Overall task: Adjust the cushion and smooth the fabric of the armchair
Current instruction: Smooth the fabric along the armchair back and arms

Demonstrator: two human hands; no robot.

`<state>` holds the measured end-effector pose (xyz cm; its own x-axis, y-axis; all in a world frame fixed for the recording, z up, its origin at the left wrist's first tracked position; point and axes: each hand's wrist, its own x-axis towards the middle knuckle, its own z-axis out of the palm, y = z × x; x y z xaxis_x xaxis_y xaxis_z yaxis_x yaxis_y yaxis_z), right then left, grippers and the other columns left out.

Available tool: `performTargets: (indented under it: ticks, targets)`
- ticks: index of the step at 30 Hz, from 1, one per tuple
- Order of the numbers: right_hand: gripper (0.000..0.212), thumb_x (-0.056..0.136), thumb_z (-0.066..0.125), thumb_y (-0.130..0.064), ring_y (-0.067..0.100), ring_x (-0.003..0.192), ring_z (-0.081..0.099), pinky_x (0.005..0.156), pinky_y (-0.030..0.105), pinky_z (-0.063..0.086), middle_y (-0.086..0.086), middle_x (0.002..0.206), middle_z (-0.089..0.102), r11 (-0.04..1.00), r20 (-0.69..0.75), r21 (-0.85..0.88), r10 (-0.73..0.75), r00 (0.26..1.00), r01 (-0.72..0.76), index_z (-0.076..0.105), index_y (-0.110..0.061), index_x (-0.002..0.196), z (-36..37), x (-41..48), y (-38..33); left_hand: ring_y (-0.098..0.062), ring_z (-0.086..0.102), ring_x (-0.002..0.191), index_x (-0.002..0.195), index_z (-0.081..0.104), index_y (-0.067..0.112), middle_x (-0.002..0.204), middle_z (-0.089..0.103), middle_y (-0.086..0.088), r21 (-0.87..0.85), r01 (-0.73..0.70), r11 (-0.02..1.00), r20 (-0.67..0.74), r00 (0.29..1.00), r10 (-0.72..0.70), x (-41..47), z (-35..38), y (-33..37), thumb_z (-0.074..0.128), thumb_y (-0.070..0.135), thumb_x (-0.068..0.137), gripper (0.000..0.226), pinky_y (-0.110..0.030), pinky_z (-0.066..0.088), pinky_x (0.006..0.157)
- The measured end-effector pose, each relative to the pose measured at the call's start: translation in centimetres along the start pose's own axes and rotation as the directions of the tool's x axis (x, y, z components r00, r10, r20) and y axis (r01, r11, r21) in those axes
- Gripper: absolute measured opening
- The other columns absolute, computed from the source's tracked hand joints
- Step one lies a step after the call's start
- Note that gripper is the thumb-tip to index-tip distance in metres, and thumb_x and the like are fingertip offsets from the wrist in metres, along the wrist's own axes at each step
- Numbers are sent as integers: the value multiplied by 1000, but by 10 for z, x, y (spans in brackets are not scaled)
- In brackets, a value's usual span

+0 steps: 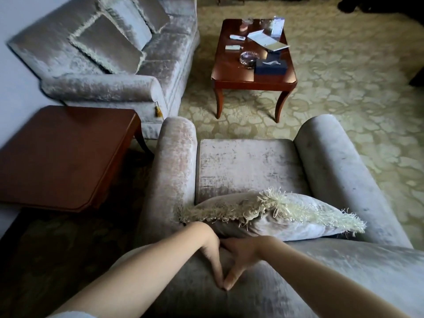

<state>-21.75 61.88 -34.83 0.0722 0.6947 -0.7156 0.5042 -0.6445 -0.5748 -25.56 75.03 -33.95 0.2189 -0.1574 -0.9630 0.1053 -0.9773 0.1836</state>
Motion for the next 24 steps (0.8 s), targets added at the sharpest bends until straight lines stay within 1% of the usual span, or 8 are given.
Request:
performTargets:
  ticks: [4,7,10,12,14,16,19,24]
  targets:
    - [116,52,82,-60,7,134,26,100,17,16,-16,151,27,999,-15,18,-42,999,42,16,-39,145,-9,7,0,-18,56,115,132,53,19,130,58,2,46,31,998,-57,998,-28,-1,-11,-7,81,63,49,98,-37,42,102]
    - [114,53,81,-61,5,131,28,100,18,17,-15,149,29,997,-26,42,-70,997,71,19,-36,145,-15,12,-4,-18,54,118,134,50,19,133,56,2,13,-6,1000,-106,994,7,-5,-14,-16,82,58,52,97,-37,40,104]
    - [104,56,82,-57,1,125,34,102,20,23,-17,143,38,994,-47,85,-67,997,71,29,-33,142,-21,14,-13,-19,51,121,137,46,18,135,54,2,-17,-31,999,-152,988,28,-14,-18,-26,84,51,57,95,-36,38,106]
    - [94,61,80,-55,2,122,40,98,19,28,-17,137,44,993,-49,105,-42,998,47,36,-30,140,-26,13,-21,-18,53,119,135,49,18,134,55,1,-28,-42,999,-170,985,37,-21,-21,-34,84,47,60,87,-32,39,104]
    - [90,66,76,-58,7,125,41,99,20,28,-11,142,44,996,-82,87,-13,997,20,37,-27,140,-31,11,-26,-20,52,119,136,46,18,137,52,0,-20,-28,999,-219,975,23,-33,-25,-42,81,51,62,88,-28,40,100]
    - [91,68,70,-65,15,130,39,106,27,28,-5,146,41,997,-126,76,26,992,-17,35,-26,142,-34,7,-31,-21,49,122,140,41,19,141,47,-1,-25,22,999,-268,963,-28,-46,-26,-52,77,58,61,95,-32,40,102]
    - [93,71,64,-69,19,132,37,106,30,29,0,148,37,997,-182,65,55,982,-43,32,-22,144,-30,2,-36,-20,48,122,139,42,19,141,46,0,-48,95,994,-315,943,-106,-60,-18,-66,74,65,59,97,-35,39,104]
    - [95,70,64,-70,20,132,38,111,37,29,0,149,37,995,-247,80,80,966,-62,31,-23,145,-13,-1,-32,-21,43,127,142,36,18,146,40,-1,-111,71,991,-323,941,-104,-62,-2,-65,70,68,62,100,-37,35,106]
